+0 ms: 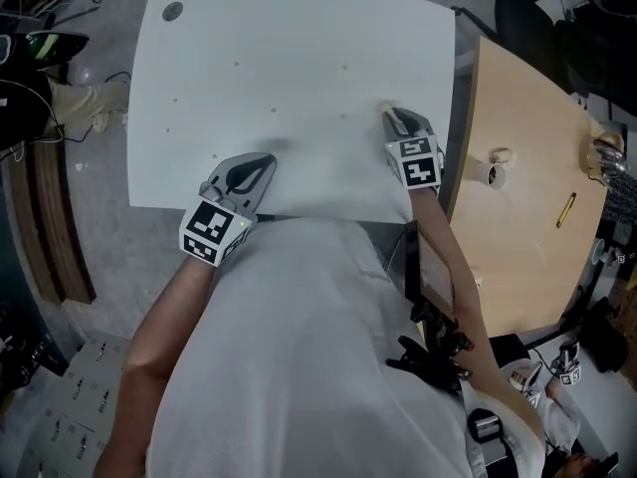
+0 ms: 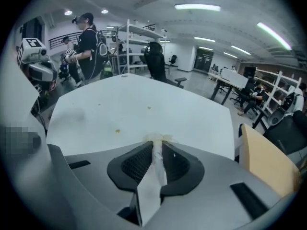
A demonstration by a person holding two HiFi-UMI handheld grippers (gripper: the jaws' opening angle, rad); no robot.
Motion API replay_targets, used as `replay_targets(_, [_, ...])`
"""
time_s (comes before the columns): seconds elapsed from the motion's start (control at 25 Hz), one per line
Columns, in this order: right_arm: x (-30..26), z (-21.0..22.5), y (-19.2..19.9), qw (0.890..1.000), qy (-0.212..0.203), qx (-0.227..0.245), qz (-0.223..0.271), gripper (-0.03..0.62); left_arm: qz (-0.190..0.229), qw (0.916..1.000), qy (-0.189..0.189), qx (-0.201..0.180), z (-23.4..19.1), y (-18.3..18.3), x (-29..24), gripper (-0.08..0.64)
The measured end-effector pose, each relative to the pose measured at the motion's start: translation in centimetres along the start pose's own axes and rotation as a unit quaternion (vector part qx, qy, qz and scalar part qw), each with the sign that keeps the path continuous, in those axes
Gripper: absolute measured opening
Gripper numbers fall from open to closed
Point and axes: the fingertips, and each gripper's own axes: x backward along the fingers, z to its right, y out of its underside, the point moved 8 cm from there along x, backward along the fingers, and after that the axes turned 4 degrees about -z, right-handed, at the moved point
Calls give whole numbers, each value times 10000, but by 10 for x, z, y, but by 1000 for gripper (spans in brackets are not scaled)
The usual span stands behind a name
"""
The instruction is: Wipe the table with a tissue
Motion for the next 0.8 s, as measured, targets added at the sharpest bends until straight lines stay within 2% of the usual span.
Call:
replay_targets(0.12, [20, 29, 17, 9981, 352, -504, 72, 69, -11, 10000, -25, 30, -6, 4, 3, 11])
replay_targets(0.2, [27, 46, 36, 9955, 480, -814, -112, 69, -50, 10000, -23, 52, -8, 8, 4, 11])
replay_targets(0.32, [29, 51, 59, 9927, 491, -1020, -413, 69, -55, 10000, 24, 55, -8, 9, 1, 11])
replay_targets(0.44, [22, 34, 58, 9933, 444, -963, -456, 61, -29, 10000, 76, 30, -8, 4, -2, 11])
replay_targets(0.8, [-2, -32, 21, 9991, -58, -401, -116, 57, -27, 10000, 52, 34, -12, 5, 0, 11])
